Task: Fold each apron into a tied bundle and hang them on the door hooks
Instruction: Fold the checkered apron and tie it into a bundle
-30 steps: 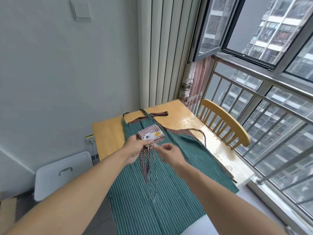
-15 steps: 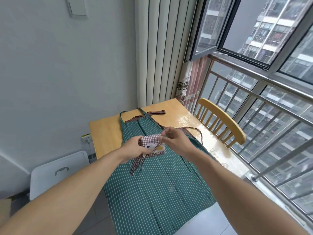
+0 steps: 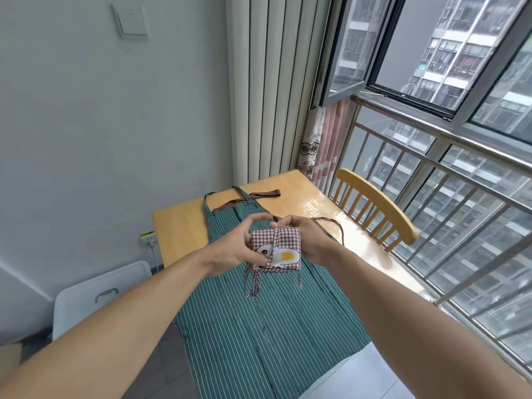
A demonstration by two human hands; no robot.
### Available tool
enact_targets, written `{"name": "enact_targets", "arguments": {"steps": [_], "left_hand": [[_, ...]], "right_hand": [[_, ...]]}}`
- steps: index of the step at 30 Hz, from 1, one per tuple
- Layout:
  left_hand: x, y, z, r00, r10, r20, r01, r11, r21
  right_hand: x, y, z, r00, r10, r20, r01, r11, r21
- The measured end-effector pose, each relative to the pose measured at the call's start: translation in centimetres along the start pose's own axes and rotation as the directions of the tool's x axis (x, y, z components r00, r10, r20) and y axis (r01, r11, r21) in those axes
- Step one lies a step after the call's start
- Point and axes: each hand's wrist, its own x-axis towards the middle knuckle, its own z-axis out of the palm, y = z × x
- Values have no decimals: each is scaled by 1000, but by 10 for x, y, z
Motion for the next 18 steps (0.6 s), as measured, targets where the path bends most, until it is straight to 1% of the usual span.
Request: {"name": "enact_targets", "arguments": {"steps": [2,4,5,6,7,8,9,10,11,12,15,17,18], "left_hand": [[0,4,3,1000,18,24,-17,999,-37],[1,6,5,1000,8,16,-6,996,-89],[3,6,5,1000,-2,-2,2,993,-121],[5,6,5,999,-14,-32,9,988,-154],[8,4,4,997,-31,-74,16,982,-190],[11,3,3,990,-52,-128,22,973,-228],[14,2,2,979,-74,-191,22,965,-262],[16,1,2,962,-90,-256,13,957,-290],[19,-1,2,945,-102,-310,-1,949,-315],[20,-1,2,928,-112,-355,-15,941,-338],[22,-1,2,885,-126,-449,-56,927,-370],[23,0,4,871,-129,-475,-72,922,-381],[23,1,6,870,-127,-475,-78,918,-388]], "right_hand": [[2,8,2,999,37,-13,-35,992,120],[1,17,3,999,49,7,-50,991,122],[-1,20,5,999,43,-8,-42,995,85],[-3,25,7,997,33,-65,-32,999,27],[-5,28,10,987,20,-158,-30,998,-56],[-6,34,12,961,8,-278,-48,990,-135],[-9,37,15,913,-14,-409,-68,980,-186],[-13,41,18,866,-51,-498,-58,978,-200],[-18,44,21,846,-96,-525,-15,979,-204],[-23,49,25,859,-128,-496,38,981,-188],[-45,53,42,948,-204,-243,163,970,-180],[-47,58,50,967,-224,-124,191,954,-231],[-46,60,53,968,-229,-100,193,940,-282]]}}
